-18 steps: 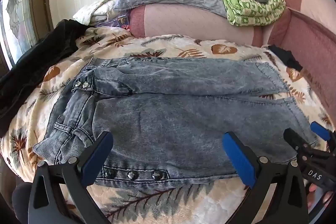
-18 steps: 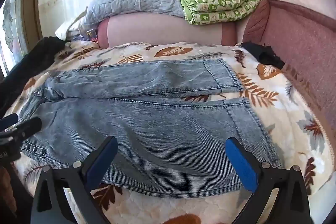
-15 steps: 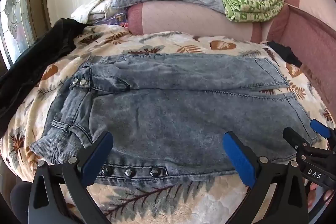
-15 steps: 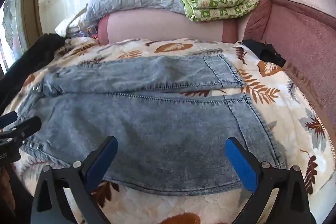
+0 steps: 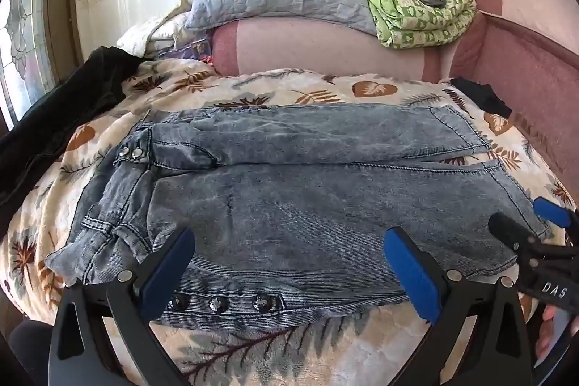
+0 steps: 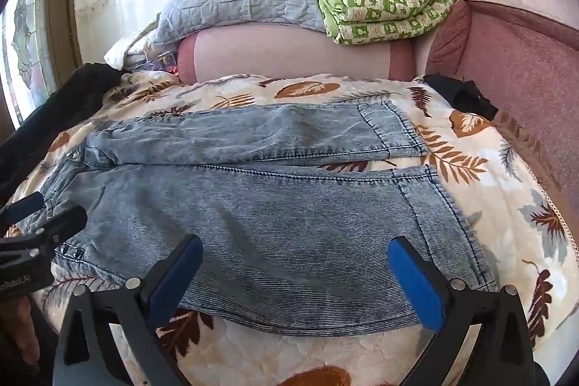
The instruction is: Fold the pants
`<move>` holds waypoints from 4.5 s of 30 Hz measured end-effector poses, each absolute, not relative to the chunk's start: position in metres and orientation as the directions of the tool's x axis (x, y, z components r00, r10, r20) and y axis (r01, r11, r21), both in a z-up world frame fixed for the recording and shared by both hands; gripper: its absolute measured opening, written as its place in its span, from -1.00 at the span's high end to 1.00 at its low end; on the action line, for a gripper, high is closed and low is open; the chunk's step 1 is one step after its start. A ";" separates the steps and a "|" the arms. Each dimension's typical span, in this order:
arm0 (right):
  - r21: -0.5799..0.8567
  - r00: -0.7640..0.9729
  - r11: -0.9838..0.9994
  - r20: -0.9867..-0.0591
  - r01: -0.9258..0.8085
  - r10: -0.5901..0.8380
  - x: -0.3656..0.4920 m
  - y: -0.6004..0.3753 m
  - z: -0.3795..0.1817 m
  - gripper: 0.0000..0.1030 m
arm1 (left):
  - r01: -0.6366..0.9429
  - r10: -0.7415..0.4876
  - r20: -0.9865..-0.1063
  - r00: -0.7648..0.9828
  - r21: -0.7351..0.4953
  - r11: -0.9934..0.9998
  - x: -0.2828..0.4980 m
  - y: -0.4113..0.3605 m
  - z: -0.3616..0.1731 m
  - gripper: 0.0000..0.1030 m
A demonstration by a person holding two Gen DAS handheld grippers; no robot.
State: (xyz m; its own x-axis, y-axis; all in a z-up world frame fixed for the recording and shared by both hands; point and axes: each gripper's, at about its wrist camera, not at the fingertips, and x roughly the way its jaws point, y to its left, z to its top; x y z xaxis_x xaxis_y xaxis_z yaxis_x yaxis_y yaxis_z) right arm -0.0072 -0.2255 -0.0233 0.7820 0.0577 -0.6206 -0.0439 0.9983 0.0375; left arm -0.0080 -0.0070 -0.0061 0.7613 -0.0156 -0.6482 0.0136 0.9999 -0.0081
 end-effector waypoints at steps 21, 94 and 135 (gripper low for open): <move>-0.002 0.812 0.998 -0.581 -0.066 0.052 -0.010 -0.214 -0.023 -1.00 | -0.006 -0.036 -0.629 0.777 -0.064 0.998 -0.012 0.008 -0.024 -1.00; 0.547 0.452 0.726 -0.818 0.417 0.357 0.018 -0.424 -0.065 -0.78 | -0.483 -0.010 -0.869 0.495 -0.285 0.828 -0.003 0.205 -0.047 -1.00; 0.085 0.345 0.993 -0.937 0.083 0.051 0.169 -0.388 -0.064 0.59 | -0.081 0.094 -0.904 0.416 0.066 0.995 0.079 0.118 -0.072 -1.00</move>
State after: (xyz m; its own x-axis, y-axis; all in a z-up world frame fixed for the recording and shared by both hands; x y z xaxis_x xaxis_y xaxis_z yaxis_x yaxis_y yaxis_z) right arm 0.1687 -0.3883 -0.0635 0.3452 0.0511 -0.9371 0.0833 0.9929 0.0848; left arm 0.0793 0.1185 -0.0722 0.4163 0.0937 -0.9044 -0.0812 0.9945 0.0657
